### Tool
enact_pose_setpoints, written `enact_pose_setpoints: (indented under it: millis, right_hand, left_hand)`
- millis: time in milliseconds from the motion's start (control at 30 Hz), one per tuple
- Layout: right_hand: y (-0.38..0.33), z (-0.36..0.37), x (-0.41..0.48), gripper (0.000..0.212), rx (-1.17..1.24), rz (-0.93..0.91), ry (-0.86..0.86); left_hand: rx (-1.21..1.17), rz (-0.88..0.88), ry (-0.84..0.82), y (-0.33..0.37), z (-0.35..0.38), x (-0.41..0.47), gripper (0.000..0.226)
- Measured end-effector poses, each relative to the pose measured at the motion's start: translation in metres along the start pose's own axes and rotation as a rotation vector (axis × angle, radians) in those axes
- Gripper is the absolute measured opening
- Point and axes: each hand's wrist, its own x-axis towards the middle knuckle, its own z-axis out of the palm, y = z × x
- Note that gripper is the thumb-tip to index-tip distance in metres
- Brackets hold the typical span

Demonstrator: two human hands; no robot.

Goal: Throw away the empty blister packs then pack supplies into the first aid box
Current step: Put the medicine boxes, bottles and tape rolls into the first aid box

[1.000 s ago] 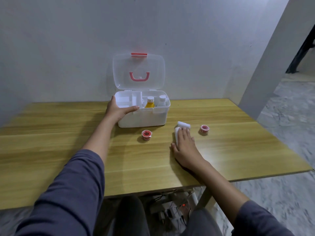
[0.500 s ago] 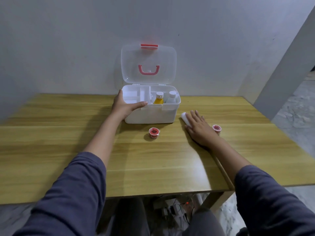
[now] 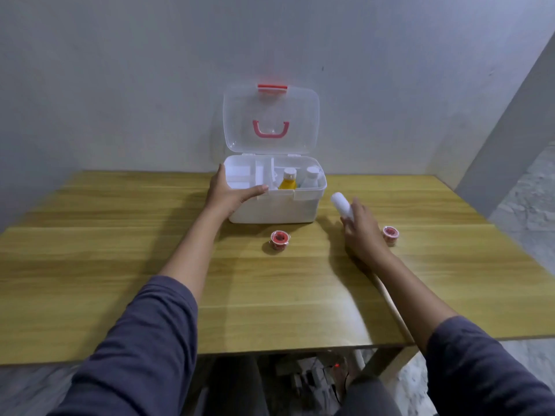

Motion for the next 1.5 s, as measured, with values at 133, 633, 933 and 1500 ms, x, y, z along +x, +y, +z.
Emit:
enact_pose_setpoints:
  millis: [133,633,933,1500]
  right_hand:
    - [-0.034,-0.023,0.017,0.029,0.107,-0.13,0.19]
    - [-0.183,0.034,0.076,0.033,0.254,-0.177,-0.336]
    - [-0.182,0.042,0.077,0.03,0.381,-0.006,-0.427]
    - [-0.183,0.03,0.094,0.037,-0.201,-0.095,-0.4]
  left_hand:
    - [0.022,0.011,-0.03,0.005,-0.003,-0.003,0.125]
    - [0.139,0.039,0.014,0.008,0.001,-0.008,0.122]
    - [0.118,-0.009,0.036,0.008,0.004,-0.003,0.114]
    - [0.136,-0.007,-0.047,0.01,-0.003,-0.007,0.102]
